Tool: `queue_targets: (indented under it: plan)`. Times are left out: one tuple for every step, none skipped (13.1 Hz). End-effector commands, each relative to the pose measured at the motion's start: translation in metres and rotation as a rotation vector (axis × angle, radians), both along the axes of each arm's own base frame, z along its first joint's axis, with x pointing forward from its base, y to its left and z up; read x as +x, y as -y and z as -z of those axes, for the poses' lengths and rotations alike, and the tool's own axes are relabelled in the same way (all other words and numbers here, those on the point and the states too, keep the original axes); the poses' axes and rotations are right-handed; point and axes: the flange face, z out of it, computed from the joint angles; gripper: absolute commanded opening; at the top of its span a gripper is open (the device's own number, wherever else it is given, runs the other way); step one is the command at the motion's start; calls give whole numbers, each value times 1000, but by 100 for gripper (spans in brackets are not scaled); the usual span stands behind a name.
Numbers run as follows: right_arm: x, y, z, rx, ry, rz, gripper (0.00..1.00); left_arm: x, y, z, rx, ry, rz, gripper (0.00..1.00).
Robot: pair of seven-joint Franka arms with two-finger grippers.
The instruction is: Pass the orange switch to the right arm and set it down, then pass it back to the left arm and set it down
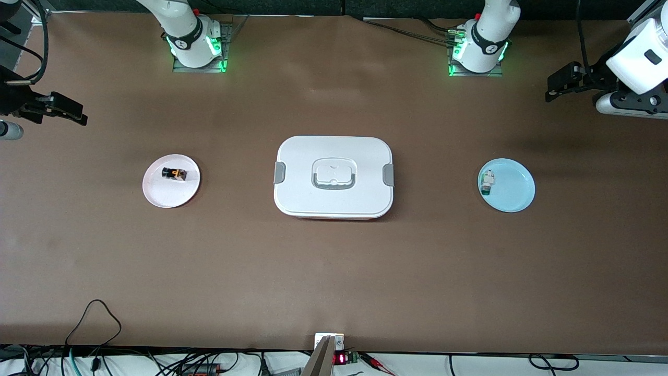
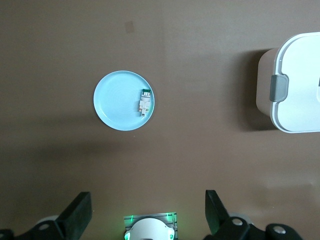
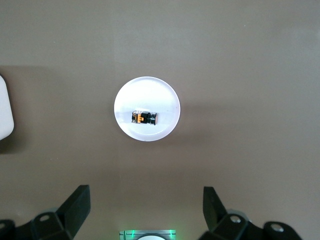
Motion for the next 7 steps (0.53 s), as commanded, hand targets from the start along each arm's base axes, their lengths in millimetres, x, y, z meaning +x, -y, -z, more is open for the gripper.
queue_targets:
  plan:
    - [-5, -1, -10, -6, -4, -9, 100, -4, -1, -2, 17, -3, 8, 100]
    - [-6, 1, -7, -6, -23, -6, 100, -4, -2, -2, 18, -3, 7, 100]
    - [-5, -1, -8, -8, -18, -6, 100, -4, -1, -2, 17, -3, 8, 100]
    - [-5, -1, -7, -6, -21, -6, 100, -5, -2, -3, 17, -2, 7, 100]
    - [-5, -1, -6, -4, -24, -7, 100, -4, -2, -2, 17, -3, 7, 100]
    - [-4, -2, -4, -5, -27, -9, 100, -4, -2, -2, 17, -3, 7, 100]
    - [-5, -2, -3, -4, -33, -9, 100, -5, -2, -3, 17, -2, 7, 100]
